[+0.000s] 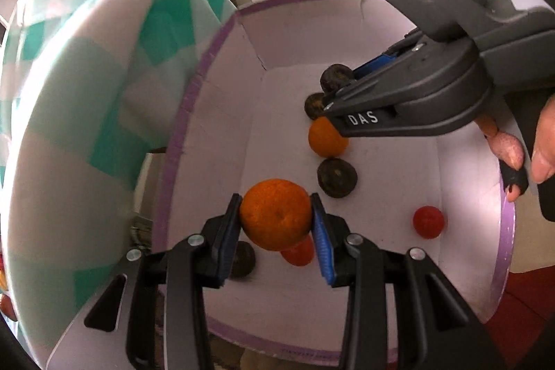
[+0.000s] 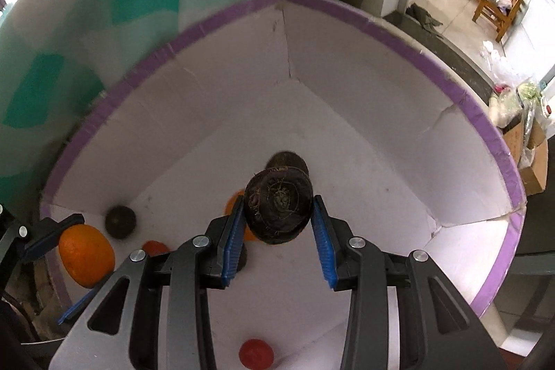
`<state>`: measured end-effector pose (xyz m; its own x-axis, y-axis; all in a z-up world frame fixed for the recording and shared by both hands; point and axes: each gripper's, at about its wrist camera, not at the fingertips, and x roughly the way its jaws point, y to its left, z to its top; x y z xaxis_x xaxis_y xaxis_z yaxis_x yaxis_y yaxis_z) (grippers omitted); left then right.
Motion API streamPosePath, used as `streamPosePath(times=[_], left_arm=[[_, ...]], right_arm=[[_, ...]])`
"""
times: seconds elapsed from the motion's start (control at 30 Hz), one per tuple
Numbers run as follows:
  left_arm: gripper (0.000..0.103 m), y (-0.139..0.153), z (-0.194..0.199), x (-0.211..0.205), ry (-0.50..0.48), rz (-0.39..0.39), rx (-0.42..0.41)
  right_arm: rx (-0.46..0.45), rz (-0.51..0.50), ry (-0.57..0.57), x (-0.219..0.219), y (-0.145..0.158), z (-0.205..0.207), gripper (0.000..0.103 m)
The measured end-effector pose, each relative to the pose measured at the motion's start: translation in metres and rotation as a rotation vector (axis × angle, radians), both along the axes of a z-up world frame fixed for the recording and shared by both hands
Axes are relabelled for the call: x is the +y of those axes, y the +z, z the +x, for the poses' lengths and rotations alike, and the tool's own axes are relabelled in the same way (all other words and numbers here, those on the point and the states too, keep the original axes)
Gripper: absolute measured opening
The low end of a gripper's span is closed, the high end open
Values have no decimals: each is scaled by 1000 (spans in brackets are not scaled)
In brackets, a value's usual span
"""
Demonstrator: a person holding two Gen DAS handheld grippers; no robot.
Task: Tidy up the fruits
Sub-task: 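Open the right tool over the bin while the left tool releases the orange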
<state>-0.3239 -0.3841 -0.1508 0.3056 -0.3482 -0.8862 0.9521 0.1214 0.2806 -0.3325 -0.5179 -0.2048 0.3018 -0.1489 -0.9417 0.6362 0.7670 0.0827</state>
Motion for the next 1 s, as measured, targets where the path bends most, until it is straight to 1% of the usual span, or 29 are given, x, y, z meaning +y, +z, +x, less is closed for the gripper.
streamPosePath(times=[0.03,0.1,0.13,0.17,0.27,0.37,0.43,0.5,0.57,0.6,0.63,0.7,0.8,1.0], left_arm=[[39,-4,2,-2,1,11,15],[39,-16,9,-6,16,47,69],[39,-23,16,-10,31,73,103],[39,-29,22,-16,42,91,121],[39,-44,36,-24,79,139,150],[39,-58,45,-28,107,189,173],[39,-64,49,-29,121,203,178],[40,-66,52,-28,126,204,189],[40,-69,59,-32,128,202,193],[47,-68,59,-32,128,196,193],[58,-66,60,-31,128,184,191],[67,-60,62,-31,127,157,180],[68,-52,63,-31,124,130,154],[70,-40,58,-30,120,97,148]], right_arm=[[18,-4,5,0,-2,2,38],[59,-27,34,2,-6,9,38],[85,-50,58,3,-6,14,38],[121,-94,94,6,-7,20,38],[199,-189,182,11,-10,37,38],[254,-216,223,13,-20,48,38],[269,-208,225,14,-26,50,38],[275,-190,222,17,-30,47,38],[271,-192,212,12,-29,45,44],[266,-194,203,11,-29,44,53],[258,-194,191,9,-26,43,64],[225,-177,178,8,-21,44,71],[207,-172,169,11,-15,44,73],[192,-163,152,13,-8,37,76]])
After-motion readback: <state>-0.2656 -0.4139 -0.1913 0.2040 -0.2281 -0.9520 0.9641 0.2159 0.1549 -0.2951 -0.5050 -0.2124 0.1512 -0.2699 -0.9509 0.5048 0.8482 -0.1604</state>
